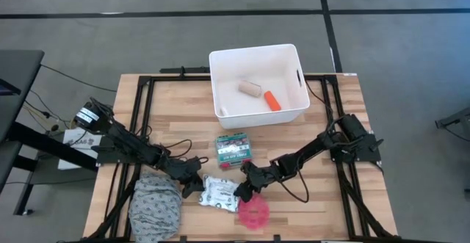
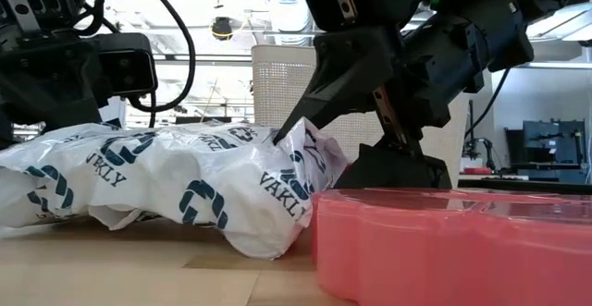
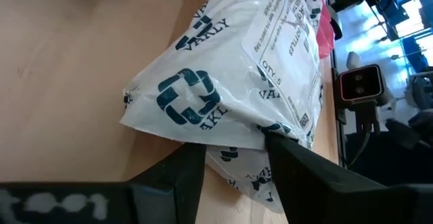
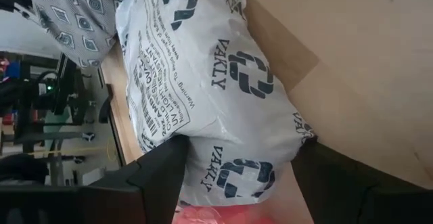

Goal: Pick & place medical supplies in basket/bin
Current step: Put the mailer bag into the white bin

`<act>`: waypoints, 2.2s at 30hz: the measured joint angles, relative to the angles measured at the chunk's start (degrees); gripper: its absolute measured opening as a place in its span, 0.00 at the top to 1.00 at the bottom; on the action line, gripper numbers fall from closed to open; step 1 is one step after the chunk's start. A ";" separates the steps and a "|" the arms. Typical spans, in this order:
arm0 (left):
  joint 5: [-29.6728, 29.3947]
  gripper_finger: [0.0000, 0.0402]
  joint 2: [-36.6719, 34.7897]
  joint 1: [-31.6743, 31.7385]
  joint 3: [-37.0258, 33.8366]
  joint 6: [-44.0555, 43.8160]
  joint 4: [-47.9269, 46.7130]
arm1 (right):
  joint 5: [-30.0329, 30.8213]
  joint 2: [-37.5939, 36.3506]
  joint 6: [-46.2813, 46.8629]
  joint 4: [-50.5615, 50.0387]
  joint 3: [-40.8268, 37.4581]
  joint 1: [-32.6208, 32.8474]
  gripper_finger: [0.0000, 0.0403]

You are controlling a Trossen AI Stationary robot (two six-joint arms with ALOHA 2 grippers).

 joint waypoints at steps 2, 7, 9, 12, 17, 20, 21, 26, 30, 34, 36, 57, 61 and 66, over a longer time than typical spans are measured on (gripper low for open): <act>-0.08 0.62 -0.05 -0.21 0.04 0.02 -0.30 | -0.09 0.21 -0.16 1.38 -0.07 0.00 0.38; 0.12 0.62 -0.22 -0.67 0.13 0.21 -1.51 | -1.53 0.37 -1.03 9.07 -0.22 0.13 0.38; -0.21 0.62 -0.12 -0.66 0.25 0.24 -1.52 | -1.40 0.29 -1.20 11.00 0.02 0.17 0.38; -2.71 0.62 -0.04 -0.45 0.41 0.37 -1.45 | -1.14 0.16 -2.13 12.91 0.19 0.09 0.38; -3.16 0.62 -0.07 -0.53 0.41 0.32 -1.19 | -0.25 0.23 -2.85 15.96 0.09 0.59 0.38; -3.34 0.62 -0.05 -0.51 0.34 0.32 -0.95 | -0.49 0.23 -3.02 13.52 0.09 0.35 0.38; -3.53 0.62 -0.04 -0.49 0.32 0.30 -0.94 | -0.73 0.23 -3.30 12.77 0.09 0.23 0.38; -3.53 0.62 -0.04 -0.51 0.28 0.30 -0.99 | -1.33 0.73 -3.92 13.24 0.04 0.41 0.43; -3.35 0.62 -0.04 -0.51 0.28 0.29 -0.79 | -1.62 0.77 -4.28 13.07 0.00 1.08 0.55; -3.04 0.62 -0.07 -0.56 0.28 -0.82 -0.29 | -1.27 0.82 -5.64 13.48 -0.01 2.36 0.60; -3.00 0.62 -0.07 -0.56 0.57 -0.99 -0.56 | -1.14 0.83 -5.53 13.48 -0.02 2.92 0.60; 2.34 0.62 -0.04 -0.88 2.42 -5.43 -2.82 | 3.01 0.43 -5.52 12.36 -0.09 8.65 0.58; 1.50 0.62 -0.04 -0.88 2.38 -5.43 -5.51 | 3.02 0.43 -5.49 12.25 -0.09 9.00 0.60; 1.57 0.62 -0.04 -1.64 2.38 -6.16 -5.69 | 3.22 0.40 -6.22 10.74 -0.09 9.95 0.59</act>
